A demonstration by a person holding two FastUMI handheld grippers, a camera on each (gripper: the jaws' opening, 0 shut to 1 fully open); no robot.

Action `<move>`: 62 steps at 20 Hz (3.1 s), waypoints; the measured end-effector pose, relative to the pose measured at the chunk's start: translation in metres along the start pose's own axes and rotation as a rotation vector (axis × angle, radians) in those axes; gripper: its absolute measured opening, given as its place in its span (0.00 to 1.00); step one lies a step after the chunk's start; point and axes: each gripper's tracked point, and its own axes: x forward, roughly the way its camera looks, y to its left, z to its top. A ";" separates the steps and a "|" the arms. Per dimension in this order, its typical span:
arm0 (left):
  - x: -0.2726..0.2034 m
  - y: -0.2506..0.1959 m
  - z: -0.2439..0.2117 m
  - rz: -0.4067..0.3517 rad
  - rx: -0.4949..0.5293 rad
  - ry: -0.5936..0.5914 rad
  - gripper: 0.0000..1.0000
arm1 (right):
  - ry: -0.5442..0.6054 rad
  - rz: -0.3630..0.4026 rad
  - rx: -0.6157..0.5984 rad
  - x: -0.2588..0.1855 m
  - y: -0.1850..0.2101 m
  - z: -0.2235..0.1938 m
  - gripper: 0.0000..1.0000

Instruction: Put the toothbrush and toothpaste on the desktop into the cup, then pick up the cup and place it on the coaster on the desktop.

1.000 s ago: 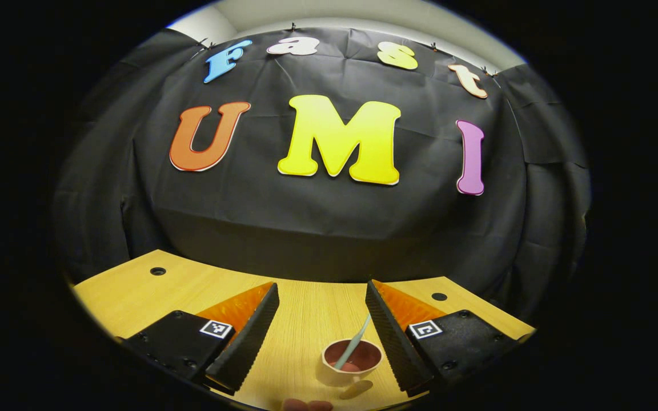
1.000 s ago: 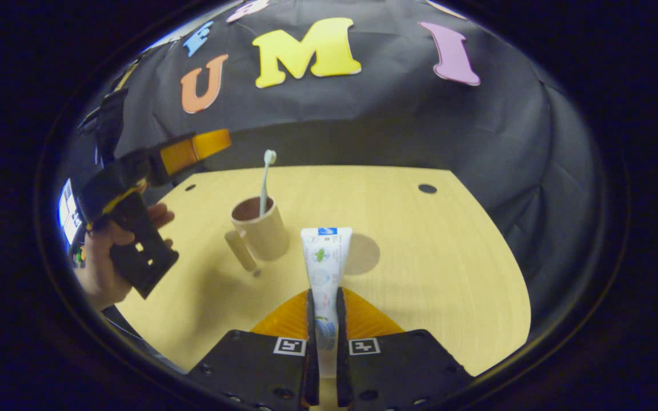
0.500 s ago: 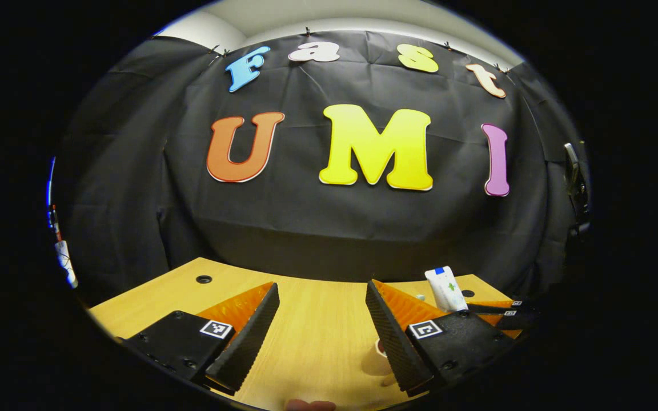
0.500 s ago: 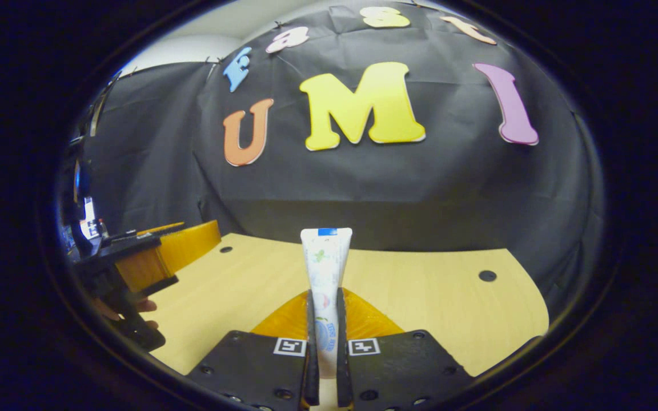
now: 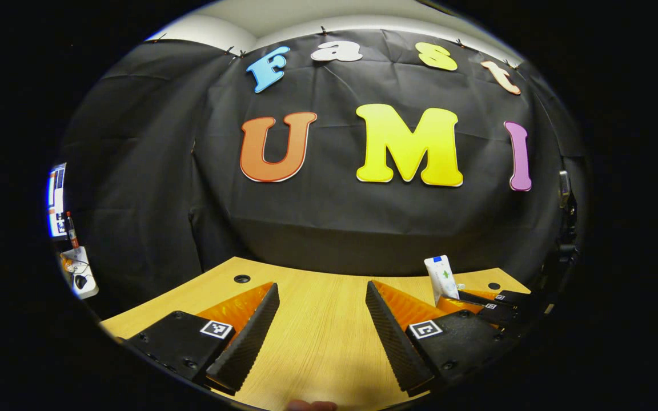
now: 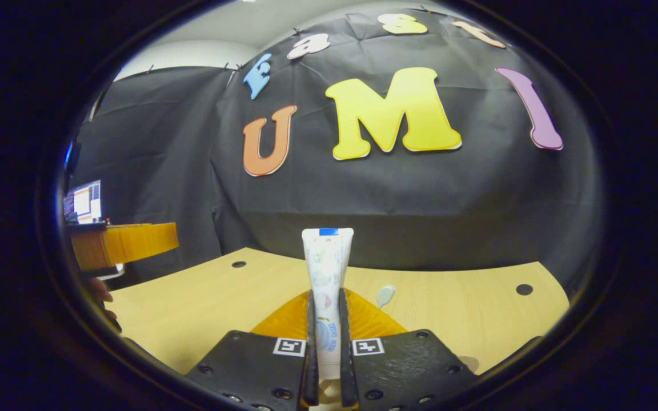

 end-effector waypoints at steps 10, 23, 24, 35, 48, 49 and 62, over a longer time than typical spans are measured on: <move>-0.001 0.005 -0.006 0.020 0.010 0.023 0.96 | -0.005 -0.013 0.017 -0.007 -0.011 -0.009 0.24; -0.013 -0.028 0.005 -0.027 -0.009 0.009 0.96 | -0.004 -0.100 0.039 -0.076 -0.033 0.005 0.82; -0.013 -0.030 0.007 -0.030 -0.008 0.006 0.96 | -0.008 -0.119 0.046 -0.084 -0.038 0.009 0.80; -0.022 -0.084 0.006 -0.130 -0.032 0.107 0.96 | 0.062 -0.351 0.020 -0.211 -0.135 0.031 0.92; -0.043 -0.154 -0.118 -0.275 -0.025 0.891 0.97 | 0.096 -0.523 0.073 -0.313 -0.212 0.040 0.93; -0.043 -0.157 -0.124 -0.279 -0.009 0.938 1.00 | 0.098 -0.532 0.078 -0.316 -0.216 0.039 0.94; -0.043 -0.150 -0.171 -0.259 0.061 1.303 0.97 | 0.176 -0.580 0.127 -0.335 -0.249 0.010 0.93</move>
